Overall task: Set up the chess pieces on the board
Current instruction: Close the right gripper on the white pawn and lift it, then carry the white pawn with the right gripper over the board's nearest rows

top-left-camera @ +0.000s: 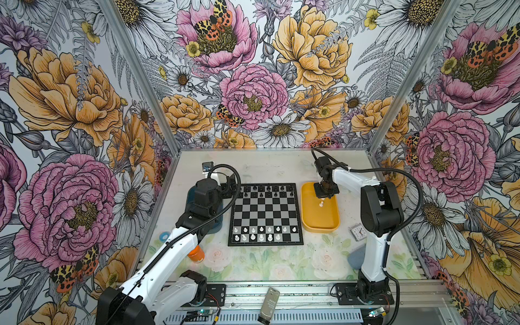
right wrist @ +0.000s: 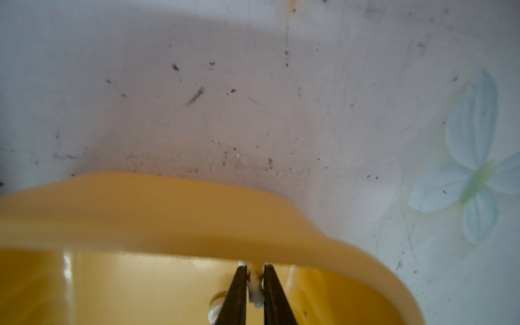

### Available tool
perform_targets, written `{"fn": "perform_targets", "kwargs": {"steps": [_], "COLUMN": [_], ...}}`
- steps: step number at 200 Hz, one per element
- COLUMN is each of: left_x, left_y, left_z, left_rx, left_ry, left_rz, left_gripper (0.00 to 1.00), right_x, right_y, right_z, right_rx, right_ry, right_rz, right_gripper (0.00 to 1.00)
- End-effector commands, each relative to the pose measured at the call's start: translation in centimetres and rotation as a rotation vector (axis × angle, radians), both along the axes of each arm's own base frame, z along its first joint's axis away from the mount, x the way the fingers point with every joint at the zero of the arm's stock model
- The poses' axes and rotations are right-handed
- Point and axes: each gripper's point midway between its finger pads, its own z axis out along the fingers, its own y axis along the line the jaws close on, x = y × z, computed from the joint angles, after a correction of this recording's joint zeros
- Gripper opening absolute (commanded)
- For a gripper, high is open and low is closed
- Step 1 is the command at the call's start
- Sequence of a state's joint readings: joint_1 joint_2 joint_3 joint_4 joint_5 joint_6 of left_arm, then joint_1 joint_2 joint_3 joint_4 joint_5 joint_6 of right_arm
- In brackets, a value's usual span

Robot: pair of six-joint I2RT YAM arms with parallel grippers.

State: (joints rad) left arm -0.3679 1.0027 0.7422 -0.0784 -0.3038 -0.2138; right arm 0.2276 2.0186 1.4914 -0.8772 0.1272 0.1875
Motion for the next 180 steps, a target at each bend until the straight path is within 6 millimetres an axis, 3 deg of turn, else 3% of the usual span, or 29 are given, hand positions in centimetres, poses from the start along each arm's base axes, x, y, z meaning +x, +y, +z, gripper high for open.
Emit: {"fn": "perform_targets", "kwargs": {"steps": [1,20,47,99,140,180], "left_x": [0.2,0.2,0.2,0.0,-0.4,-1.1], "left_y": [0.0,0.0,0.1,0.2,0.2,0.4], "left_z": [1.4,1.3,1.4,1.7,1.8,2.2], "left_rx": [-0.027,-0.024,-0.023,-0.024,-0.028,-0.029], "left_ry": [-0.028,-0.025,-0.028,-0.036,-0.049,-0.07], "left_rz": [-0.004,-0.003,0.001,0.001,-0.003,-0.004], "left_gripper": [0.99,0.99,0.99,0.99,0.99,0.99], "right_x": [1.1,1.1,1.2,1.3,-0.2,-2.5], "right_y": [-0.3,-0.3,-0.3,0.3,3.0,7.4], "right_z": [0.5,0.7,1.4,6.2,10.1,13.3], "right_rx": [-0.012,-0.011,-0.012,0.03,0.029,0.078], "right_ry": [-0.033,-0.037,-0.055,-0.155,-0.19,-0.236], "right_rz": [-0.006,-0.006,-0.008,-0.014,0.035,0.102], "right_gripper": [0.1,0.0,0.0,0.0,0.0,0.0]}}
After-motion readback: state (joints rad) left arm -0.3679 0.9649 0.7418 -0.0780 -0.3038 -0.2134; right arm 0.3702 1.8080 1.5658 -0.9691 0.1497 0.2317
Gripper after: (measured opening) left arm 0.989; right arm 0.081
